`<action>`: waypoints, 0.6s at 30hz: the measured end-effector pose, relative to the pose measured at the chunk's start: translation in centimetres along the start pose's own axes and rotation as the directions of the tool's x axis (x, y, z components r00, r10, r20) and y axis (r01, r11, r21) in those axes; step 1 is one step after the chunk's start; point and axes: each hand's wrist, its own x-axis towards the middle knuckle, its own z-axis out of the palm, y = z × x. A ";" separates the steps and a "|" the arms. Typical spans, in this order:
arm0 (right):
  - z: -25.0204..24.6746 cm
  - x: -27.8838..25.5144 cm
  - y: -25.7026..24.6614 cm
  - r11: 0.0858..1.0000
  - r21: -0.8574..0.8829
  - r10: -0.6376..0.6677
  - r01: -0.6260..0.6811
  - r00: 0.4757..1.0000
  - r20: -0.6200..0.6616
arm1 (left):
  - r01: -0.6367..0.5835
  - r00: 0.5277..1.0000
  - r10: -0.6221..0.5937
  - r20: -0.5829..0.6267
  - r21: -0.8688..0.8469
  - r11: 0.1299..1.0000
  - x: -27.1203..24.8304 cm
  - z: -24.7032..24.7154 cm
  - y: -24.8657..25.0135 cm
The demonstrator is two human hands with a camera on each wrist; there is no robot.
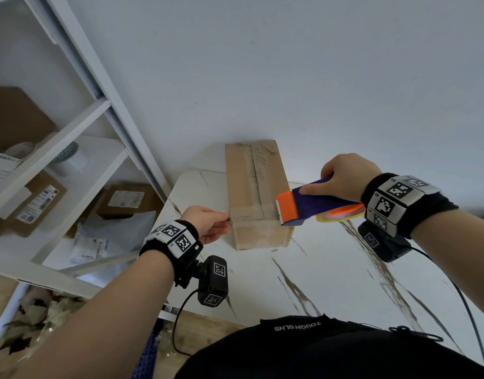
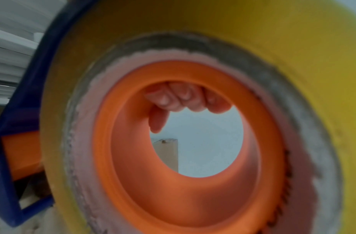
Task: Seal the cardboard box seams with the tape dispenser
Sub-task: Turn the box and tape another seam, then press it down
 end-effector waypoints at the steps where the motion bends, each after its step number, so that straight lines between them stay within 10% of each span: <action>1: 0.0 0.0 0.0 1.000 0.000 -0.002 0.002 1.000 0.001 | -0.001 1.000 0.001 -0.009 0.019 1.000 0.0 0.1 0.1; 9: 0.1 0.1 0.1 1.000 -0.006 -0.016 0.016 1.000 0.000 | 0.011 0.998 0.008 -0.065 0.283 0.959 -1.2 0.4 0.5; 14: 0.2 0.2 0.3 0.999 -0.008 -0.031 0.031 1.000 0.003 | -0.261 0.910 0.368 -0.190 0.428 0.865 -1.0 0.8 -0.7; 18: 0.3 0.4 0.3 0.999 -0.004 -0.042 0.042 0.999 0.006 | -0.331 0.889 0.429 -0.163 0.419 0.846 -1.6 1.8 -1.0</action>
